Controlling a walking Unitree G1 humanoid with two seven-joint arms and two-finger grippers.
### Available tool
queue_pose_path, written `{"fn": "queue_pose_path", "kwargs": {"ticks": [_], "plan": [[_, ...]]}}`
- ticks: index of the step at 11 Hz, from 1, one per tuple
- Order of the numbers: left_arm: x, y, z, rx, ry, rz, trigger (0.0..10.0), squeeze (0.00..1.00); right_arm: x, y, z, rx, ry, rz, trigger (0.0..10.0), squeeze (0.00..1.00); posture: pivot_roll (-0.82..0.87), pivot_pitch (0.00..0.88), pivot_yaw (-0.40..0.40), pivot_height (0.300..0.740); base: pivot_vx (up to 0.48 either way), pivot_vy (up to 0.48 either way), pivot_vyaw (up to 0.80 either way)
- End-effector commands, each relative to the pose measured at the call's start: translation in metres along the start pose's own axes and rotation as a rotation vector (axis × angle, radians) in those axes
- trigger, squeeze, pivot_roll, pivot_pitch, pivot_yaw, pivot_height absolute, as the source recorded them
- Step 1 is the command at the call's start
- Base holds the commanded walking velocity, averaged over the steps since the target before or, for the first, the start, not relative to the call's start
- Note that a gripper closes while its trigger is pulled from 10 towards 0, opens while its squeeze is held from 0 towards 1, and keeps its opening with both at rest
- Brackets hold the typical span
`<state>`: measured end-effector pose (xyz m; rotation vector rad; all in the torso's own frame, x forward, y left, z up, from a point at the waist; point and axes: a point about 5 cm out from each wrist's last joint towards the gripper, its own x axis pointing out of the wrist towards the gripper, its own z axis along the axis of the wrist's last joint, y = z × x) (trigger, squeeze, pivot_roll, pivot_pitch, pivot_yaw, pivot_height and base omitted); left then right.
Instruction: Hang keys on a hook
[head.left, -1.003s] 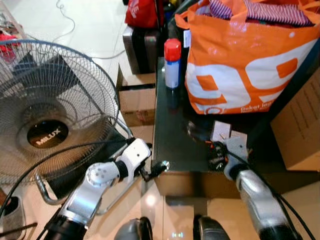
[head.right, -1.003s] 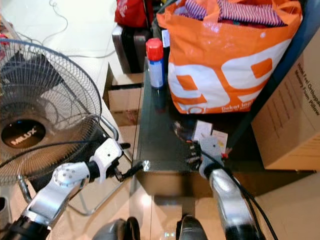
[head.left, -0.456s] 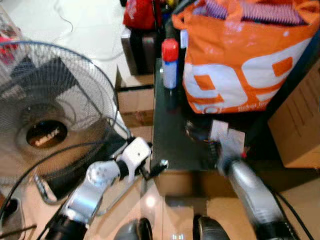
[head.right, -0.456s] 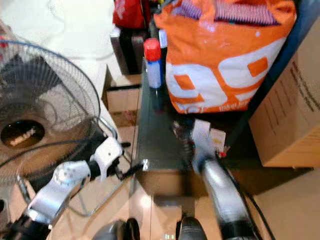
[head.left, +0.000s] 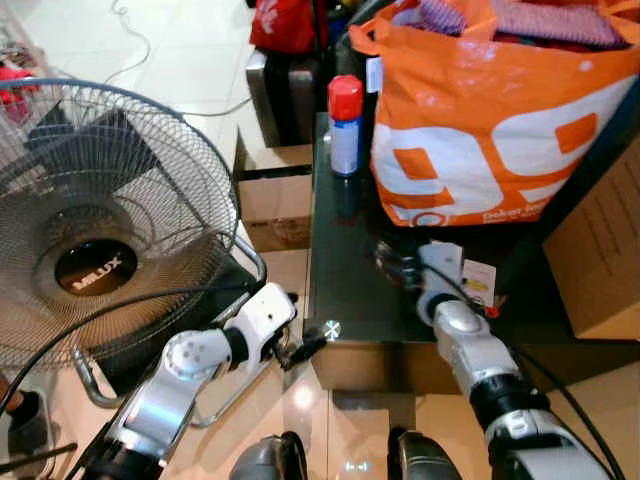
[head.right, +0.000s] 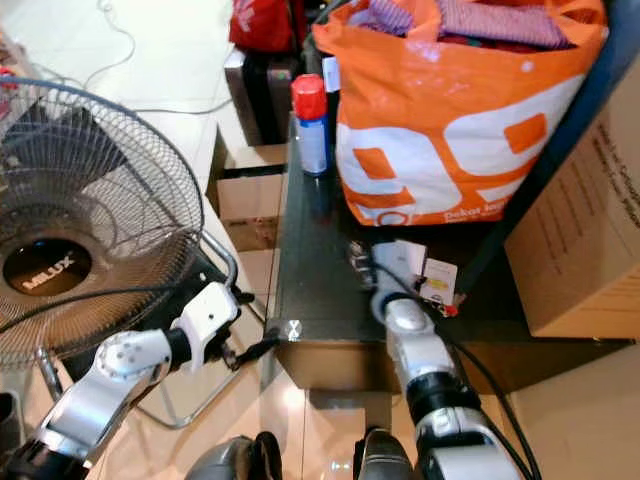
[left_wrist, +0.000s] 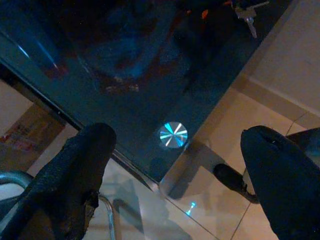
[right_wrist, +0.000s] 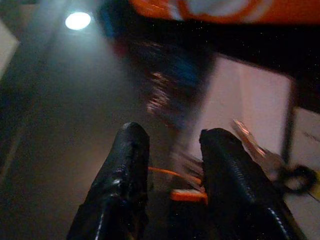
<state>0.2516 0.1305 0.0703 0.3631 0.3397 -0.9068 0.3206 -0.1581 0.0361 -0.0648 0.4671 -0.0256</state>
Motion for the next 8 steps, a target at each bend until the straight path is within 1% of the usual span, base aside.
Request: {"fn": "queue_pose_path", "kwargs": {"ticks": [1, 2, 3, 4, 5, 6, 7, 8], "plan": [[-0.005, 0.001, -0.001, 0.001, 0.008, 0.002, 10.0, 0.0, 0.0, -0.003, -0.002, 0.055, -0.006, -0.018, 10.0, 0.0, -0.08, 0.226, 0.117, 0.74, 0.0, 0.0, 0.0], [-0.006, 0.0, -0.002, 0.0, 0.01, 0.002, 10.0, 0.0, -0.001, -0.002, 0.0, 0.063, -0.034, 0.012, 10.0, 0.0, -0.08, 0.226, 0.118, 0.74, 0.0, 0.0, 0.0], [-0.004, 0.0, -0.001, 0.0, 0.01, 0.0, 10.0, 0.0, -0.002, -0.01, -0.001, 0.038, -0.053, -0.024, 10.0, 0.0, -0.09, 0.219, 0.122, 0.74, 0.0, 0.0, 0.0], [-0.003, 0.0, 0.0, 0.0, 0.009, -0.001, 10.0, 0.0, -0.002, -0.017, -0.004, 0.029, -0.043, -0.065, 10.0, 0.0, -0.09, 0.217, 0.123, 0.74, 0.0, 0.0, 0.0], [-0.001, 0.001, 0.001, 0.001, 0.006, -0.002, 10.0, 0.0, -0.003, -0.022, -0.01, 0.043, -0.021, -0.053, 10.0, 0.0, -0.1, 0.215, 0.126, 0.74, 0.0, 0.0, 0.0], [-0.001, 0.001, 0.001, 0.002, 0.005, -0.004, 10.0, 0.0, -0.005, -0.019, -0.014, 0.043, -0.008, 0.005, 10.0, 0.0, -0.1, 0.215, 0.126, 0.74, 0.0, 0.0, 0.0], [0.0, 0.002, 0.002, 0.003, 0.003, -0.005, 10.0, 0.0, -0.008, -0.008, -0.023, 0.019, 0.028, 0.13, 10.0, 0.0, -0.1, 0.213, 0.129, 0.74, 0.0, 0.0, 0.0], [0.0, 0.002, 0.002, 0.004, 0.002, -0.006, 10.0, 0.0, -0.011, -0.001, -0.03, -0.011, 0.064, 0.23, 10.0, 0.0, -0.1, 0.21, 0.129, 0.74, 0.0, 0.0, 0.0]]}}
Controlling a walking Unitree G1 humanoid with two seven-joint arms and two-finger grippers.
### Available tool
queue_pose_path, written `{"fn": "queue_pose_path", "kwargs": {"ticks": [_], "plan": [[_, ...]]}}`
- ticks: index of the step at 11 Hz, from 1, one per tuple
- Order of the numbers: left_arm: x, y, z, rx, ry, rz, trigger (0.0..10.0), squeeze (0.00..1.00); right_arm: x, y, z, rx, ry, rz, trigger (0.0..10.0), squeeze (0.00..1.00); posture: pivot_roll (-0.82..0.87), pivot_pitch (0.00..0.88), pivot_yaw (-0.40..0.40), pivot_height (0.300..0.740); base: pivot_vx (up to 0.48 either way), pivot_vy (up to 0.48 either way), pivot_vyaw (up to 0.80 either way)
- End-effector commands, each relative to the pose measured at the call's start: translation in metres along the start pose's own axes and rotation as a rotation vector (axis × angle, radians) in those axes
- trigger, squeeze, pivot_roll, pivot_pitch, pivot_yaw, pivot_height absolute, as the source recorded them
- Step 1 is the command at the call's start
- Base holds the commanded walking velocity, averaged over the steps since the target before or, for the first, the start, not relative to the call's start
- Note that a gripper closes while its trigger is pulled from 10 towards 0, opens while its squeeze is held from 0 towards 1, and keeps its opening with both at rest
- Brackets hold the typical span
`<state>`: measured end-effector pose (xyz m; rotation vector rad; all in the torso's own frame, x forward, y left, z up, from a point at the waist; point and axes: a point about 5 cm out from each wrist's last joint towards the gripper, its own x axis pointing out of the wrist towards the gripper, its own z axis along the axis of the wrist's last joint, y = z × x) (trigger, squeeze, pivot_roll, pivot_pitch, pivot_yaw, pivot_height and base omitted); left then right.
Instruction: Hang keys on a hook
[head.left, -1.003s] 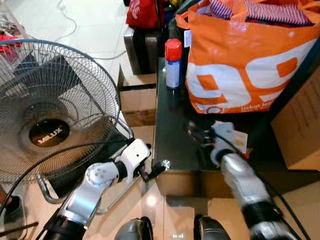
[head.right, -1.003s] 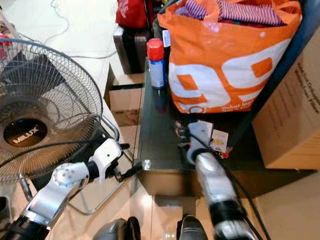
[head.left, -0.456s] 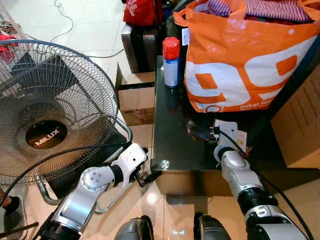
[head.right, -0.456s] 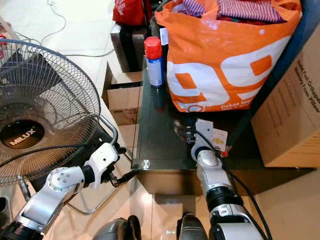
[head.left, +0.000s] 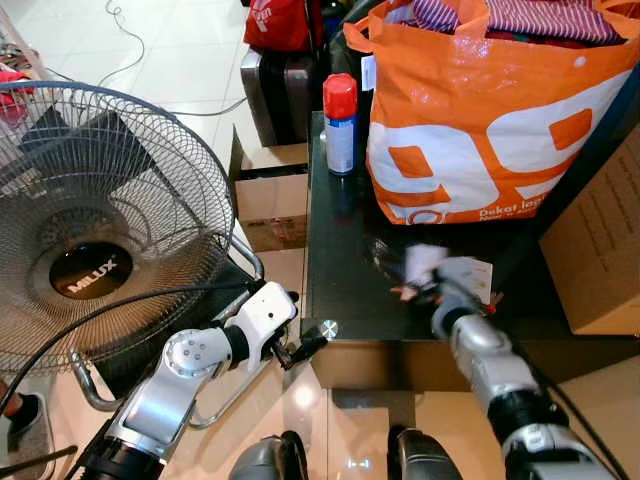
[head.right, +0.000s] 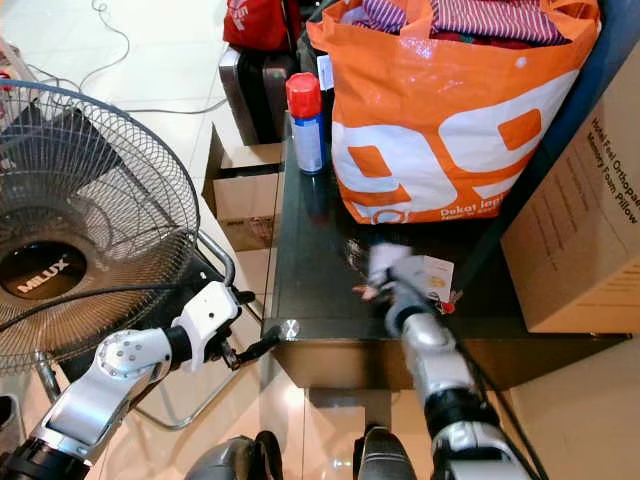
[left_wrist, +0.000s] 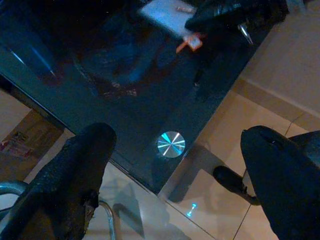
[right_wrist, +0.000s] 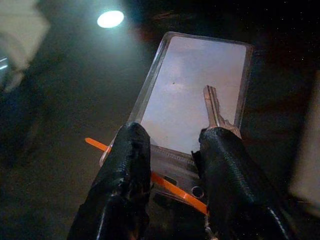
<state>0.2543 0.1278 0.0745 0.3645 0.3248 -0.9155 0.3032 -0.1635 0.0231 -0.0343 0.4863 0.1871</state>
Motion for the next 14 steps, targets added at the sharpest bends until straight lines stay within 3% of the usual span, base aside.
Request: {"fn": "queue_pose_path", "kwargs": {"ticks": [1, 2, 5, 8, 9, 11, 14], "plan": [[-0.001, 0.001, -0.003, -0.004, 0.015, 0.0, 10.0, 0.0, -0.003, 0.007, -0.013, 0.002, 0.052, 0.06, 10.0, 0.0, -0.1, 0.208, 0.129, 0.74, 0.0, 0.0, 0.0], [-0.001, 0.002, -0.003, -0.002, 0.015, 0.004, 10.0, 0.0, -0.006, 0.007, -0.012, -0.016, 0.033, 0.138, 10.0, 0.0, -0.1, 0.202, 0.13, 0.74, 0.0, 0.0, 0.0], [0.0, 0.004, -0.002, 0.004, 0.014, 0.006, 10.0, 0.0, -0.014, -0.011, 0.009, -0.014, -0.081, 0.121, 10.0, 0.0, -0.1, 0.191, 0.134, 0.74, 0.0, 0.0, 0.0], [0.003, 0.004, -0.001, 0.006, 0.007, 0.005, 10.0, 0.0, -0.042, -0.006, 0.01, -0.044, -0.136, 0.228, 10.0, 0.0, -0.11, 0.169, 0.134, 0.74, 0.0, 0.0, 0.0], [0.003, 0.005, -0.001, 0.004, 0.005, 0.003, 10.0, 0.0, -0.055, -0.001, -0.005, -0.052, -0.054, 0.293, 10.0, 1.0, -0.11, 0.161, 0.135, 0.74, 0.0, 0.0, 0.0], [0.004, 0.005, -0.003, 0.008, 0.011, -0.007, 10.0, 0.0, -0.071, 0.014, -0.022, -0.057, 0.025, 0.376, 10.0, 1.0, -0.12, 0.15, 0.146, 0.74, 0.0, 0.0, 0.0], [0.005, 0.006, -0.002, 0.015, 0.011, -0.019, 10.0, 0.0, -0.058, 0.033, -0.018, -0.041, 0.02, 0.346, 10.0, 1.0, -0.12, 0.154, 0.159, 0.74, 0.0, 0.0, 0.0]]}}
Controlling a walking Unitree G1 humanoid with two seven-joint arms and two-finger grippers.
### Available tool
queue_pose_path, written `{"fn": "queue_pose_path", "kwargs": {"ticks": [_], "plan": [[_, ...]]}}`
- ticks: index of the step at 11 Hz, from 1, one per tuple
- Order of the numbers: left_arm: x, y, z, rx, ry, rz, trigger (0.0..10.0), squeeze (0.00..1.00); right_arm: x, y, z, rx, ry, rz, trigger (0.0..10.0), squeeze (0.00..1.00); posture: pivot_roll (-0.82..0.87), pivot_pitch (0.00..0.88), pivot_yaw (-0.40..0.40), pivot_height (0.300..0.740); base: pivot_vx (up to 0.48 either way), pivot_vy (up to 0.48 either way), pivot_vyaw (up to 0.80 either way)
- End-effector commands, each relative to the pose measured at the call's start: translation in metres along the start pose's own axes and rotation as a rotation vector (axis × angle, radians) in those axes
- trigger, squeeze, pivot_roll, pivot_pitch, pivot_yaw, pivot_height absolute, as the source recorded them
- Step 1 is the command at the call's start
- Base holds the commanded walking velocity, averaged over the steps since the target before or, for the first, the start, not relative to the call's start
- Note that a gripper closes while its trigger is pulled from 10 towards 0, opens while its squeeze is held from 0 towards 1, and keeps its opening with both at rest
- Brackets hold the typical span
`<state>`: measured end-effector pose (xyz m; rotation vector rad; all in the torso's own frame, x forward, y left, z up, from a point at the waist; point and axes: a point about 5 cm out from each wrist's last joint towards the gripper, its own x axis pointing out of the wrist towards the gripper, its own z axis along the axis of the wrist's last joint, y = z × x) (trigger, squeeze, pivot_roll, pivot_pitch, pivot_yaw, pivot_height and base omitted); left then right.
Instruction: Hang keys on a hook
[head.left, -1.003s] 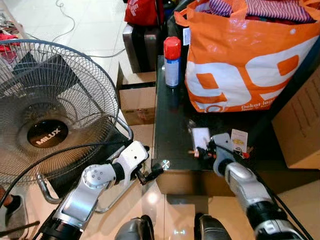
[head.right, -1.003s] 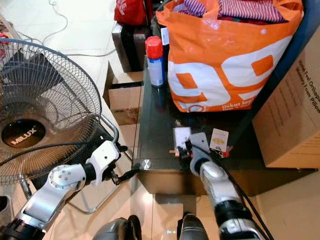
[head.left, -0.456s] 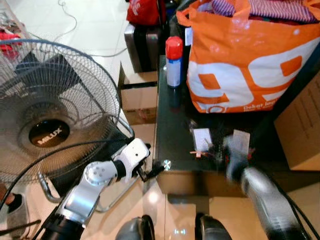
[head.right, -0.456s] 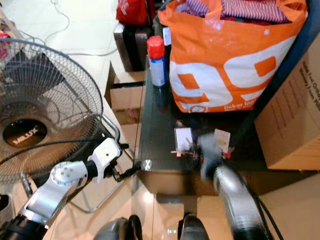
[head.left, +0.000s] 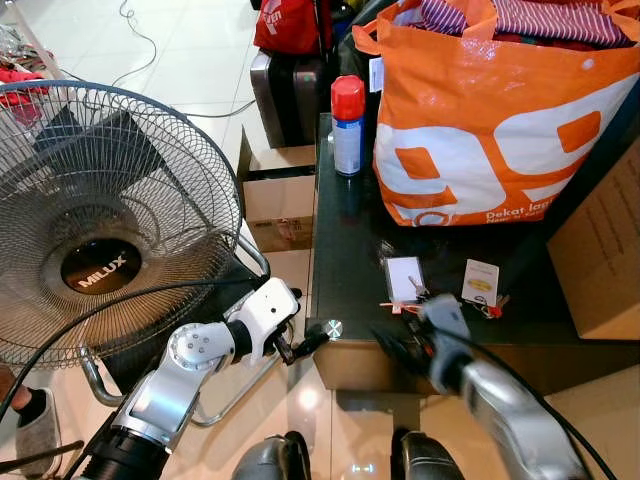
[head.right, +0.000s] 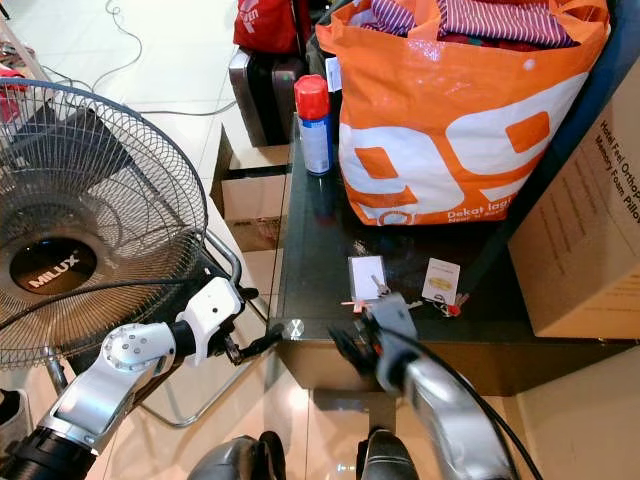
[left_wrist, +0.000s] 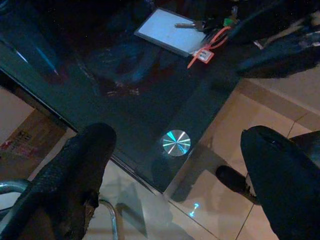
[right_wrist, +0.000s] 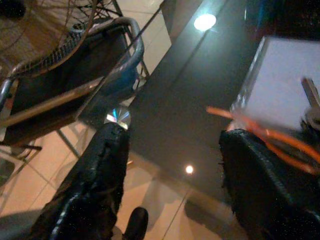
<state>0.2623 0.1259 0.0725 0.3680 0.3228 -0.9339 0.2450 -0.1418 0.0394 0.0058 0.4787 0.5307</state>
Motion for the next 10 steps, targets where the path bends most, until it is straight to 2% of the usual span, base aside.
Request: {"fn": "queue_pose_path", "kwargs": {"ticks": [1, 2, 4, 5, 6, 7, 9, 10], "plan": [[-0.001, 0.001, -0.002, 0.009, 0.013, -0.005, 10.0, 0.0, 0.004, 0.003, -0.008, 0.006, 0.048, -0.018, 10.0, 1.0, -0.12, 0.157, 0.159, 0.74, 0.0, 0.0, 0.0], [-0.002, 0.001, -0.002, 0.011, 0.013, -0.006, 10.0, 0.0, 0.013, -0.001, -0.01, 0.003, 0.078, -0.062, 10.0, 1.0, -0.11, 0.165, 0.162, 0.74, 0.0, 0.0, 0.0], [-0.002, 0.001, -0.002, 0.014, 0.016, -0.009, 10.0, 0.0, 0.021, -0.008, -0.012, -0.024, 0.124, -0.11, 10.0, 1.0, -0.11, 0.17, 0.166, 0.74, 0.0, 0.0, 0.0], [-0.001, 0.002, -0.002, 0.016, 0.019, -0.01, 10.0, 0.0, 0.025, -0.022, -0.012, -0.046, 0.157, -0.178, 10.0, 0.53, -0.11, 0.174, 0.167, 0.74, 0.0, 0.0, 0.0], [-0.001, 0.003, -0.001, 0.017, 0.018, -0.01, 10.0, 0.0, 0.026, -0.028, -0.006, -0.042, 0.134, -0.213, 10.0, 0.0, -0.11, 0.175, 0.167, 0.74, 0.0, 0.0, 0.0], [-0.001, 0.003, -0.001, 0.017, 0.017, -0.01, 10.0, 0.0, 0.025, -0.034, -0.002, -0.056, 0.12, -0.24, 10.0, 0.0, -0.11, 0.175, 0.169, 0.74, 0.0, 0.0, 0.0], [0.001, 0.003, 0.0, 0.019, 0.015, -0.012, 10.0, 0.0, 0.019, -0.054, 0.008, -0.079, 0.077, -0.343, 10.0, 0.0, -0.11, 0.171, 0.173, 0.74, 0.0, 0.0, 0.0], [0.002, 0.004, 0.0, 0.021, 0.012, -0.014, 10.0, 0.0, 0.013, -0.061, 0.01, -0.099, 0.072, -0.353, 10.0, 0.0, -0.12, 0.167, 0.176, 0.74, 0.0, 0.0, 0.0]]}}
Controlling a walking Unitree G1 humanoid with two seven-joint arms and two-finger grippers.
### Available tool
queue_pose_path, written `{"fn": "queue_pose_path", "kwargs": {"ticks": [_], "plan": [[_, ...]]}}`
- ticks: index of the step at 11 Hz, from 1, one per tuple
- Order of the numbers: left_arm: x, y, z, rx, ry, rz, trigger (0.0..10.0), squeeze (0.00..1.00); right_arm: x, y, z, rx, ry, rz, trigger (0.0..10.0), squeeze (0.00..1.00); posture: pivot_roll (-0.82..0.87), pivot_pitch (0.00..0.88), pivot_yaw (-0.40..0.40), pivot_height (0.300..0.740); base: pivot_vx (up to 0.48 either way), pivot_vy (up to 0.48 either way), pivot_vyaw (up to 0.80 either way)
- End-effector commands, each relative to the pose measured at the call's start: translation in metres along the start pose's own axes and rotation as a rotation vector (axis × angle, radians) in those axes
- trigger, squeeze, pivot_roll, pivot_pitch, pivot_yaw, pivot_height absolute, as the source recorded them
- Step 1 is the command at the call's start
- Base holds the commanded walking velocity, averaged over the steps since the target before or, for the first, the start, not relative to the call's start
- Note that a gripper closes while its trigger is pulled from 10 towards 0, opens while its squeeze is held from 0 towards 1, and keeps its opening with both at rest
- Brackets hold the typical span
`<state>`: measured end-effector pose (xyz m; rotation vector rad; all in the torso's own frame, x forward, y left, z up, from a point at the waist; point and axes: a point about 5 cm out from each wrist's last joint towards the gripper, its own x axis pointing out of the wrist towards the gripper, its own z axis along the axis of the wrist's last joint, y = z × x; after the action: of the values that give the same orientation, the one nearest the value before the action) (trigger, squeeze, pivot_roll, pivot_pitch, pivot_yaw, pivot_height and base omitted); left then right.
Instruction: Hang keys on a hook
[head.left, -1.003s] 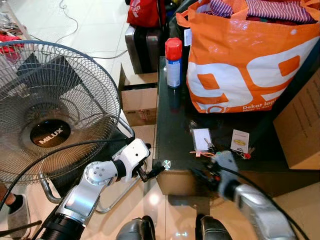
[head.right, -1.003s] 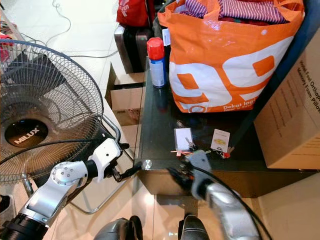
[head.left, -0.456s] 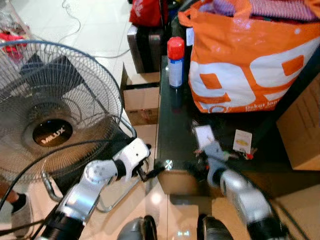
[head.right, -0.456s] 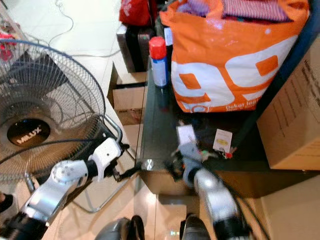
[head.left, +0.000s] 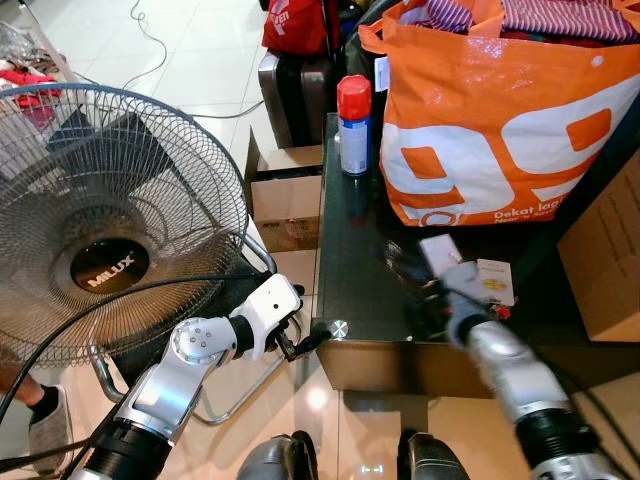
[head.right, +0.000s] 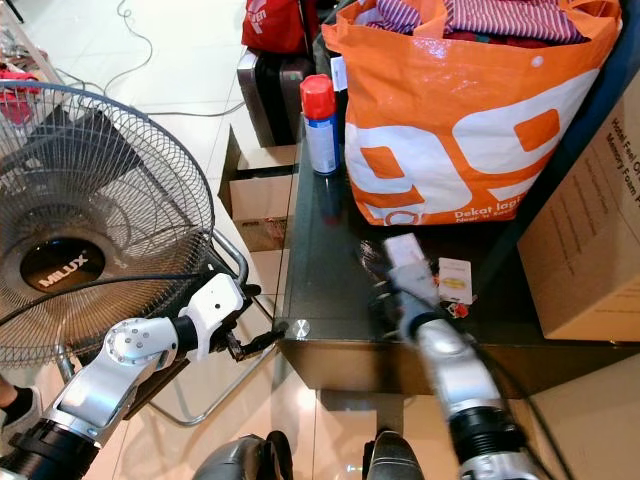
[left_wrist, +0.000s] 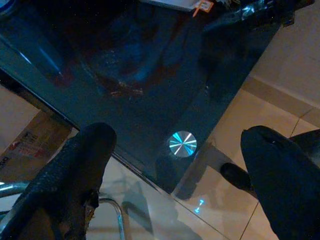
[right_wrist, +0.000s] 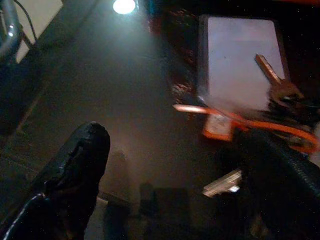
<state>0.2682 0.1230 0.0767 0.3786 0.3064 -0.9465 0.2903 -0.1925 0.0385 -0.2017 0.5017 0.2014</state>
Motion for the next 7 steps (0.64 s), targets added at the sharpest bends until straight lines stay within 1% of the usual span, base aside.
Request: {"fn": "queue_pose_path", "kwargs": {"ticks": [1, 2, 3, 4, 5, 6, 7], "plan": [[-0.001, 0.0, -0.005, 0.003, 0.021, -0.009, 10.0, 0.0, -0.003, 0.005, -0.001, -0.011, -0.002, 0.042, 10.0, 0.0, -0.12, 0.167, 0.176, 0.74, 0.0, 0.0, 0.0], [0.0, 0.0, -0.005, 0.002, 0.019, -0.01, 10.0, 0.0, -0.009, 0.011, 0.001, -0.007, -0.02, 0.112, 10.0, 0.0, -0.12, 0.166, 0.177, 0.74, 0.0, 0.0, 0.0], [0.0, 0.0, -0.005, 0.001, 0.018, -0.012, 10.0, 0.0, -0.018, 0.02, -0.001, -0.027, -0.043, 0.227, 10.0, 0.0, -0.12, 0.165, 0.179, 0.74, 0.0, 0.0, 0.0], [0.001, 0.0, -0.004, 0.002, 0.016, -0.013, 10.0, 0.0, -0.021, 0.023, -0.003, -0.05, -0.049, 0.246, 10.0, 0.0, -0.13, 0.164, 0.18, 0.74, 0.0, 0.0, 0.0], [0.002, 0.0, -0.004, 0.003, 0.014, -0.014, 10.0, 0.0, -0.019, 0.015, -0.006, -0.03, -0.029, 0.161, 10.0, 0.0, -0.13, 0.163, 0.18, 0.74, 0.0, 0.0, 0.0], [0.003, 0.0, -0.003, 0.003, 0.012, -0.014, 10.0, 0.0, -0.018, 0.009, -0.008, 0.012, -0.011, 0.084, 10.0, 0.0, -0.13, 0.163, 0.181, 0.74, 0.0, 0.0, 0.0], [0.003, 0.0, -0.003, 0.003, 0.012, -0.014, 10.0, 0.0, -0.018, 0.01, -0.007, 0.051, -0.017, 0.059, 10.0, 0.0, -0.13, 0.163, 0.182, 0.74, 0.0, 0.0, 0.0]]}}
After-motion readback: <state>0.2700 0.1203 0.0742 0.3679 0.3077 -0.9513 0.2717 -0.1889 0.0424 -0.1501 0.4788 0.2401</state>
